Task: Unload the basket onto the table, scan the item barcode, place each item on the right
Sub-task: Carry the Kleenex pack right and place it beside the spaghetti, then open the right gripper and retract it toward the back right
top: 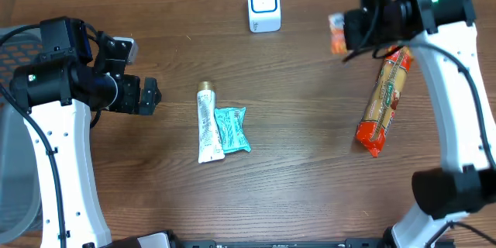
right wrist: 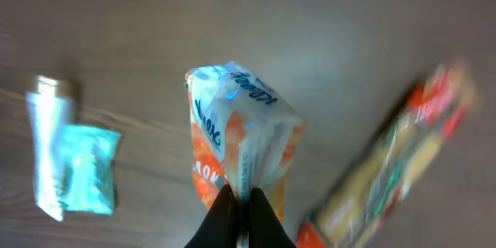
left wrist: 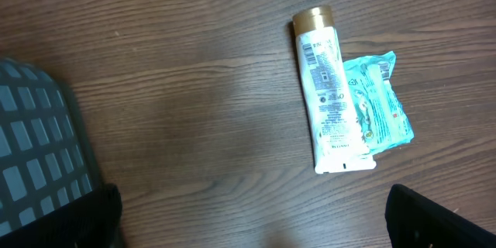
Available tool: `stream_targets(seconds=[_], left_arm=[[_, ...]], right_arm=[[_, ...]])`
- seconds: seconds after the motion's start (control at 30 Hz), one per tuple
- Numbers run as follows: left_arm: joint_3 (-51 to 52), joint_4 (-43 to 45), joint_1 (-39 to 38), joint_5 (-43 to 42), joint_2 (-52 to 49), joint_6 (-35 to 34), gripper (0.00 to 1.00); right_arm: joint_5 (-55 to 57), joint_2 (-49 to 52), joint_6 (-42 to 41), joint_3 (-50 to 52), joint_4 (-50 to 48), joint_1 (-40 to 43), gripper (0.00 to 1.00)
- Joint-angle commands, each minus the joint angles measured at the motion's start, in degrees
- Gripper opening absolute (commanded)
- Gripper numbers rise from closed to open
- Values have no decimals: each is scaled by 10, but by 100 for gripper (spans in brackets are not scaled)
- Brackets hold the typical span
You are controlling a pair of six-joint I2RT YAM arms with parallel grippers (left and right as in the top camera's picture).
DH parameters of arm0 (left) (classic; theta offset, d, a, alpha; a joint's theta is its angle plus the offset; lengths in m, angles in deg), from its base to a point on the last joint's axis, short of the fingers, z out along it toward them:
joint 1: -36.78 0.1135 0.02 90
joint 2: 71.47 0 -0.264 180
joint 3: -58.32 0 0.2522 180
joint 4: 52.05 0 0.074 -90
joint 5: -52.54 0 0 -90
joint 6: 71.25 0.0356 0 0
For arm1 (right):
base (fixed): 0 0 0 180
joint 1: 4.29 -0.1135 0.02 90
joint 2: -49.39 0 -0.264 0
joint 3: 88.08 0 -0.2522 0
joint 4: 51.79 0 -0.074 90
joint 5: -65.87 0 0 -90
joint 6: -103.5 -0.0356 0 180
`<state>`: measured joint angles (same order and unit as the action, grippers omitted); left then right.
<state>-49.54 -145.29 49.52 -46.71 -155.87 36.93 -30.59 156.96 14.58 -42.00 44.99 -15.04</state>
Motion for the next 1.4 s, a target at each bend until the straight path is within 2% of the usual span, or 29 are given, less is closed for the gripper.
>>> stream_targets(seconds=[0.0,0.13,0.2,0.3,0.47,0.67,0.83,0.97,1.37], left_arm=[[-4,0,0,-7,5,0,100],[-4,0,0,-7,5,0,100],[-4,0,-1,-7,5,0,100],[-4,1,0,-7,5,0,100],[-4,0,0,-7,5,0,100],[-4,0,0,-7,5,0,100],[-4,1,0,-7,5,0,100],[-4,0,0,-7,5,0,99],[-4,0,-1,-7,5,0,99]], right_arm=[[-30,39,-28,96,-9,31,4],[-57,39,-21,197,-47,66,4],[-65,39,-21,247,-78,87,20],[-65,39,-21,277,-94,104,27],[-88,39,-21,273,-89,123,46],[-247,37,59,181,-20,138,57],[-245,32,77,48,77,138,60],[-245,23,80,-15,108,137,59],[-227,2,82,-33,101,137,62]])
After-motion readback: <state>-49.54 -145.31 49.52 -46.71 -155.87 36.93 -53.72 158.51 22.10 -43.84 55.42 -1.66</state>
